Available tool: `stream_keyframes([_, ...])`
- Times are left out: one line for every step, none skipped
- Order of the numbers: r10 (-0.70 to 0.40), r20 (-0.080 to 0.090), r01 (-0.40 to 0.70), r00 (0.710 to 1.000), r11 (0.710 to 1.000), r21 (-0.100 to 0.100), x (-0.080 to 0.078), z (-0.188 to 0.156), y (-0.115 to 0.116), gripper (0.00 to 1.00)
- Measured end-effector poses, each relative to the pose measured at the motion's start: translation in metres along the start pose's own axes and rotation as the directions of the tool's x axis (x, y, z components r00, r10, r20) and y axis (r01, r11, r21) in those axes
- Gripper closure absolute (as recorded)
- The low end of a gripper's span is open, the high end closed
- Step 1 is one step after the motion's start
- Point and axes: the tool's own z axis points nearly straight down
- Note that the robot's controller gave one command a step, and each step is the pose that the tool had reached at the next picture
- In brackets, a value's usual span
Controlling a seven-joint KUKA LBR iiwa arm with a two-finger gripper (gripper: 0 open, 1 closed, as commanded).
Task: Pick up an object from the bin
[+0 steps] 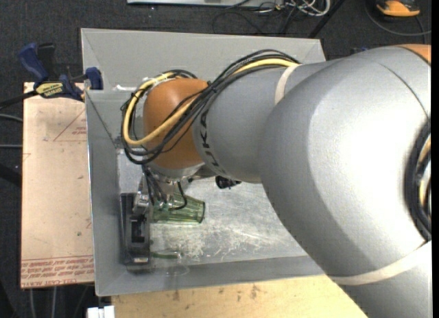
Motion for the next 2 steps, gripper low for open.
stream_keyframes([0.000,0.000,0.000,1.000,1.000,0.000,0.0000,0.0000,0.0000,1.00])
stream_keyframes([0.000,0.000,0.000,1.000,1.000,0.000,0.0000,0.0000,0.0000,1.00])
